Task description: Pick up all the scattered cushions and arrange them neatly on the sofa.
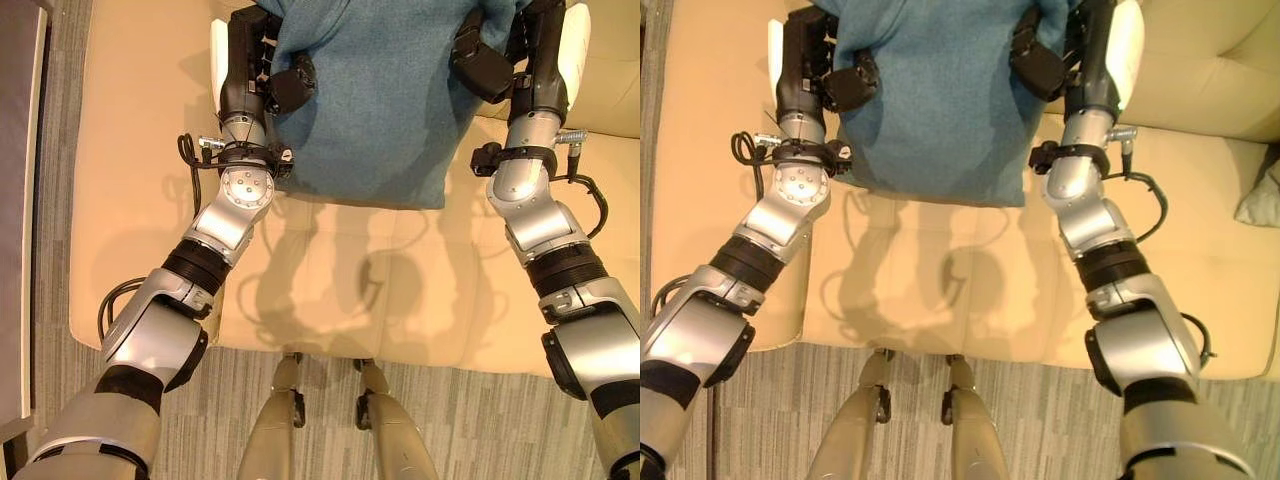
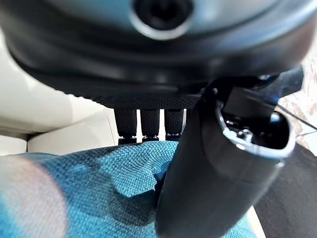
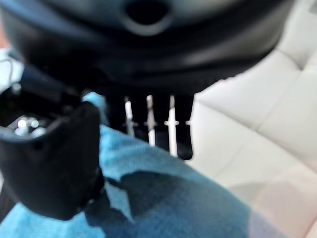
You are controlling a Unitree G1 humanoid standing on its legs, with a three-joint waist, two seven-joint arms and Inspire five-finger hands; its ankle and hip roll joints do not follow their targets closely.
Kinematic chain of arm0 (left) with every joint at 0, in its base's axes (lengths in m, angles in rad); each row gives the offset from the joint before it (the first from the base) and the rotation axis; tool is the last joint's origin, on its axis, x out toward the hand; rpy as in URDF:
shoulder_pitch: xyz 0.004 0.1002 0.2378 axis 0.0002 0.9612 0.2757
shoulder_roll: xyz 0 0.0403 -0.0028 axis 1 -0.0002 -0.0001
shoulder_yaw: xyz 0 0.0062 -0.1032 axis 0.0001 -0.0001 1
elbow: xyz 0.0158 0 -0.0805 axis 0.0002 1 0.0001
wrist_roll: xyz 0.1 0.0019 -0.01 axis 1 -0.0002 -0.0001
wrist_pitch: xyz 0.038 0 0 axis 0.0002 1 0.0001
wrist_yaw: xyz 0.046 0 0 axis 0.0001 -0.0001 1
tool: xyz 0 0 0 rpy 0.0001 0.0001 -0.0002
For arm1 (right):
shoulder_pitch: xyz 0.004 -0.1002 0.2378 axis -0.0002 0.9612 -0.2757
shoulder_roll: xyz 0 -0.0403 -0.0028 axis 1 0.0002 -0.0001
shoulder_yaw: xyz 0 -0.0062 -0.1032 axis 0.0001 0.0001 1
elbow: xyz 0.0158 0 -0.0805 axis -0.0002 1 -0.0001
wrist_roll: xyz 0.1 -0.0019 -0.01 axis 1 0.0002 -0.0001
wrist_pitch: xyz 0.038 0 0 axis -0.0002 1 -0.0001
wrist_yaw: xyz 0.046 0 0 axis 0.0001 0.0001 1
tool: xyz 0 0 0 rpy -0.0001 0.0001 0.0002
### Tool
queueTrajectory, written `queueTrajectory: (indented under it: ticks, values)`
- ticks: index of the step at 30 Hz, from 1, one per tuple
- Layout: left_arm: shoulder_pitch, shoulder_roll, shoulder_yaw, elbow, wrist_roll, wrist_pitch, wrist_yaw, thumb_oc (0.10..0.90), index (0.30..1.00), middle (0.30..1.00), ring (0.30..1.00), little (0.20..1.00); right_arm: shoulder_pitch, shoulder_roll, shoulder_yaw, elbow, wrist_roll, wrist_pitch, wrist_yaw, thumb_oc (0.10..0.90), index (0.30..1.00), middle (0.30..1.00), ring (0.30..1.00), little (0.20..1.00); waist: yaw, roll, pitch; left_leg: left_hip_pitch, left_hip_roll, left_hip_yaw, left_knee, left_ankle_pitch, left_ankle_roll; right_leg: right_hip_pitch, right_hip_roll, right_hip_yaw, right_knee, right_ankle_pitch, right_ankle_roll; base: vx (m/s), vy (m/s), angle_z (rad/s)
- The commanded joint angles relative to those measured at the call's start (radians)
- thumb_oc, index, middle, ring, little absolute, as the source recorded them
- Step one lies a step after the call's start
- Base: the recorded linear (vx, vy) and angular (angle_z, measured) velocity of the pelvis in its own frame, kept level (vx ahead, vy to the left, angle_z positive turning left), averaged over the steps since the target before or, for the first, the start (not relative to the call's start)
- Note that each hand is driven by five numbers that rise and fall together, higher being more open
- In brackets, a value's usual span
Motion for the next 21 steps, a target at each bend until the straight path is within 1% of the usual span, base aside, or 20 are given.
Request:
queueTrajectory:
  ticks: [1,2,3,4,5,7,9,11,12,15,16,17,18,19,20,21]
  values:
    - [-0.138,-0.069,-0.036,-0.096,0.051,-0.189,-0.014,0.761,0.841,0.841,0.841,0.841,-0.091,0.019,-0.013,-0.13,-0.041,-0.105,-0.038,0.631,0.646,0.646,0.646,0.646,0.005,-0.005,-0.195,0.076,0.003,0.038,0.002,-0.204,-0.023,-0.007,-0.014,-0.019,0.007,-0.06,0.09,-0.02,0.008,-0.07]
    - [-0.139,-0.069,-0.039,-0.092,0.045,-0.188,-0.019,0.8,0.9,0.9,0.9,0.9,-0.088,0.015,-0.01,-0.124,-0.036,-0.103,-0.031,0.8,0.9,0.9,0.9,0.9,0.005,-0.006,-0.194,0.076,0.004,0.04,0.002,-0.204,-0.024,-0.007,-0.015,-0.02,0.007,-0.06,0.09,-0.02,0.009,-0.15]
    - [-0.141,-0.066,-0.043,-0.086,0.04,-0.186,-0.027,0.8,0.9,0.9,0.9,0.9,-0.082,0.014,-0.006,-0.118,-0.031,-0.102,-0.024,0.8,0.9,0.9,0.9,0.9,0.005,-0.005,-0.194,0.076,0.006,0.042,0.002,-0.208,-0.025,-0.008,-0.014,-0.02,0.007,-0.063,0.091,-0.03,-0.003,-0.17]
    - [-0.143,-0.06,-0.057,-0.071,0.034,-0.178,-0.044,0.8,0.9,0.9,0.9,0.9,-0.071,0.019,-0.004,-0.105,-0.024,-0.097,-0.014,0.8,0.9,0.9,0.9,0.9,0.002,-0.005,-0.192,0.064,0.005,0.044,0.002,-0.198,-0.024,-0.019,-0.016,-0.02,0.007,-0.056,0.091,-0.01,-0.005,-0.13]
    - [-0.142,-0.06,-0.058,-0.069,0.033,-0.179,-0.045,0.8,0.9,0.9,0.9,0.9,-0.07,0.02,-0.004,-0.104,-0.024,-0.098,-0.014,0.8,0.9,0.9,0.9,0.9,0.003,-0.005,-0.193,0.067,0.007,0.044,0.002,-0.204,-0.025,-0.016,-0.015,-0.02,0.007,-0.061,0.091,-0.04,-0.001,-0.04]
    - [-0.14,-0.05,-0.062,-0.059,0.034,-0.173,-0.053,0.8,0.9,0.9,0.9,0.9,-0.063,0.021,-0.003,-0.1,-0.022,-0.097,-0.006,0.8,0.9,0.9,0.9,0.9,0.002,-0.005,-0.191,0.056,0.007,0.044,0.002,-0.194,-0.025,-0.026,-0.017,-0.02,0.007,-0.053,0.091,-0.02,0.004,0.01]
    - [-0.132,-0.041,-0.062,-0.059,0.037,-0.171,-0.057,0.8,0.9,0.9,0.9,0.9,-0.057,0.02,-0.001,-0.101,-0.023,-0.096,0.0,0.8,0.9,0.9,0.9,0.9,0.003,-0.003,-0.191,0.057,0.008,0.045,0.002,-0.2,-0.026,-0.026,-0.015,-0.018,0.007,-0.057,0.092,0.0,0.0,0.0]
    - [-0.115,-0.024,-0.055,-0.063,0.037,-0.169,-0.063,0.8,0.9,0.9,0.9,0.9,-0.049,0.012,0.004,-0.104,-0.031,-0.091,0.009,0.8,0.9,0.9,0.9,0.9,0.003,-0.002,-0.189,0.049,0.008,0.045,0.002,-0.192,-0.025,-0.035,-0.015,-0.019,0.007,-0.051,0.091,0.0,0.0,0.0]
    - [-0.083,0.013,-0.046,-0.068,0.029,-0.165,-0.084,0.8,0.9,0.9,0.9,0.9,-0.029,-0.016,0.0,-0.111,-0.04,-0.084,0.022,0.8,0.9,0.9,0.9,0.9,0.005,-0.001,-0.188,0.044,0.011,0.046,0.002,-0.188,-0.026,-0.039,-0.015,-0.02,0.007,-0.05,0.093,0.0,0.0,0.0]
    - [-0.069,0.032,-0.043,-0.07,0.026,-0.164,-0.094,0.8,0.9,0.9,0.9,0.9,-0.018,-0.029,-0.006,-0.116,-0.036,-0.083,0.03,0.8,0.9,0.9,0.9,0.9,0.005,0.0,-0.19,0.047,0.013,0.047,0.002,-0.193,-0.027,-0.037,-0.014,-0.021,0.007,-0.054,0.093,0.0,0.0,0.0]
    - [-0.043,0.08,-0.03,-0.06,0.028,-0.156,-0.114,0.8,0.9,0.9,0.9,0.9,0.012,-0.061,-0.018,-0.121,-0.03,-0.082,0.048,0.8,0.9,0.9,0.9,0.9,0.004,-0.001,-0.192,0.046,0.013,0.046,0.002,-0.188,-0.027,-0.038,-0.015,-0.024,0.007,-0.049,0.093,0.03,-0.044,-0.02]
    - [0.015,0.165,0.011,-0.05,0.024,-0.152,-0.131,0.8,0.9,0.9,0.9,0.9,0.078,-0.118,-0.046,-0.139,-0.019,-0.085,0.081,0.8,0.9,0.9,0.9,0.9,0.006,-0.003,-0.2,0.056,0.014,0.044,0.002,-0.197,-0.029,-0.028,-0.013,-0.027,0.007,-0.055,0.093,0.0,-0.04,-0.02]
    - [0.016,0.166,0.011,-0.051,0.024,-0.152,-0.131,0.8,0.9,0.9,0.9,0.9,0.079,-0.118,-0.047,-0.14,-0.019,-0.085,0.082,0.8,0.9,0.9,0.9,0.9,0.005,-0.004,-0.201,0.053,0.013,0.044,0.002,-0.191,-0.028,-0.031,-0.015,-0.028,0.007,-0.051,0.093,0.04,-0.039,-0.01]
    - [0.047,0.198,0.035,-0.052,0.021,-0.152,-0.139,0.8,0.9,0.9,0.9,0.9,0.116,-0.145,-0.065,-0.148,-0.014,-0.089,0.094,0.8,0.9,0.9,0.9,0.9,0.006,-0.004,-0.204,0.061,0.015,0.045,0.002,-0.199,-0.028,-0.022,-0.014,-0.029,0.007,-0.056,0.094,0.03,-0.02,0.04]
    - [0.113,0.243,0.081,-0.065,0.013,-0.15,-0.151,0.8,0.9,0.9,0.9,0.9,0.19,-0.177,-0.105,-0.17,0.005,-0.098,0.119,0.8,0.9,0.9,0.9,0.9,0.006,-0.006,-0.211,0.068,0.016,0.046,0.002,-0.201,-0.028,-0.013,-0.014,-0.031,0.007,-0.059,0.094,0.05,-0.026,0.06]
    - [0.159,0.266,0.112,-0.076,0.009,-0.15,-0.158,0.8,0.9,0.9,0.9,0.9,0.238,-0.193,-0.125,-0.181,0.008,-0.099,0.139,0.8,0.9,0.9,0.9,0.9,0.007,-0.007,-0.215,0.072,0.017,0.048,0.002,-0.202,-0.028,-0.008,-0.014,-0.033,0.007,-0.061,0.094,0.03,-0.016,0.06]
